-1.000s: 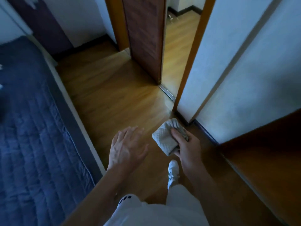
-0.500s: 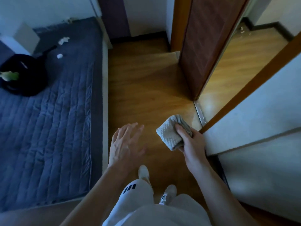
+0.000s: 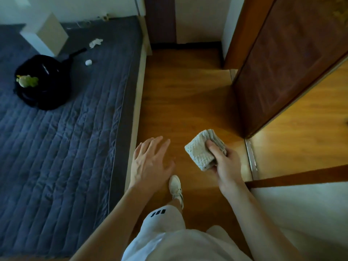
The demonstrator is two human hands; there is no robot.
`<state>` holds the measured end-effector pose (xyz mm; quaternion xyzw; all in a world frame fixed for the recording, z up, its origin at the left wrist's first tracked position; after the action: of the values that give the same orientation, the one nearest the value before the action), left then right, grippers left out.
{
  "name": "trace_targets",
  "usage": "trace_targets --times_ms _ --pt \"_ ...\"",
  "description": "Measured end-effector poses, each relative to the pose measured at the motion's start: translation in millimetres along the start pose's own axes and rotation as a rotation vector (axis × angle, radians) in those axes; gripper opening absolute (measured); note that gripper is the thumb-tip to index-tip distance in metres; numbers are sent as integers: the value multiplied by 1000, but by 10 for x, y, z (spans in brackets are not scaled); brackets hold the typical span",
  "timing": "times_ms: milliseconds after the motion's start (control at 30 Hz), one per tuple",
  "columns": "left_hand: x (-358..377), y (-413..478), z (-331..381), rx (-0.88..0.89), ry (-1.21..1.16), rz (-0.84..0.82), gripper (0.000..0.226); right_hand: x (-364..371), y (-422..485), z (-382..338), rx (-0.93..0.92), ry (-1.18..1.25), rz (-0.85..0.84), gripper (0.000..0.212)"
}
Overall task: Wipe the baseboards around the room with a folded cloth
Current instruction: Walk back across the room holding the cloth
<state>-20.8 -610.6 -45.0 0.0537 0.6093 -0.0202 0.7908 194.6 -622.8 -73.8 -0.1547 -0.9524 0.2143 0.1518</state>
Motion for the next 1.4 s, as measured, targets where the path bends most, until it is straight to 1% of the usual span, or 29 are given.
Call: trace_targets --times_ms 233,333,467,600,833,1000,1167,1300,1400 --pt "-191 1369 -479 14 34 -16 63 868 942 -543 -32 -15 -19 16" --pt "-221 1774 -566 14 33 -17 64 1073 1255 -640 -15 1 -14 19" --pt "-203 2280 -632 25 7 16 61 1249 1714 -734 23 31 -6 27" --pt "-133 2811 -678 20 6 21 59 1378 2228 -878 42 37 12 28" --pt "-32 4094 -590 13 16 55 59 1635 3418 -1457 27 50 -21 21" --pt "-23 5162 -410 -17 27 83 56 1830 4468 -2135 12 29 -65 31" --pt "-113 6091 -213 -36 14 131 53 1995 5337 -2767 -16 24 -83 25" --pt "-114 6651 -166 -57 -9 146 52 2147 5861 -3031 -16 15 -94 24" --pt "-59 7002 -174 -62 -18 125 52 2254 6178 -3105 6 8 -108 25"
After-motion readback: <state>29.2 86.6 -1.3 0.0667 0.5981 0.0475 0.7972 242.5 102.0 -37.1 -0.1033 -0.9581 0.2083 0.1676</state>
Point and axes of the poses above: each hand's wrist, its own y-axis towards the middle knuckle, its own x-axis out of the palm, z = x × y, the point moved 9 cm from there along y, towards the middle knuckle, and after that the axes turned 2 degrees about -x, right-handed, at the moved point
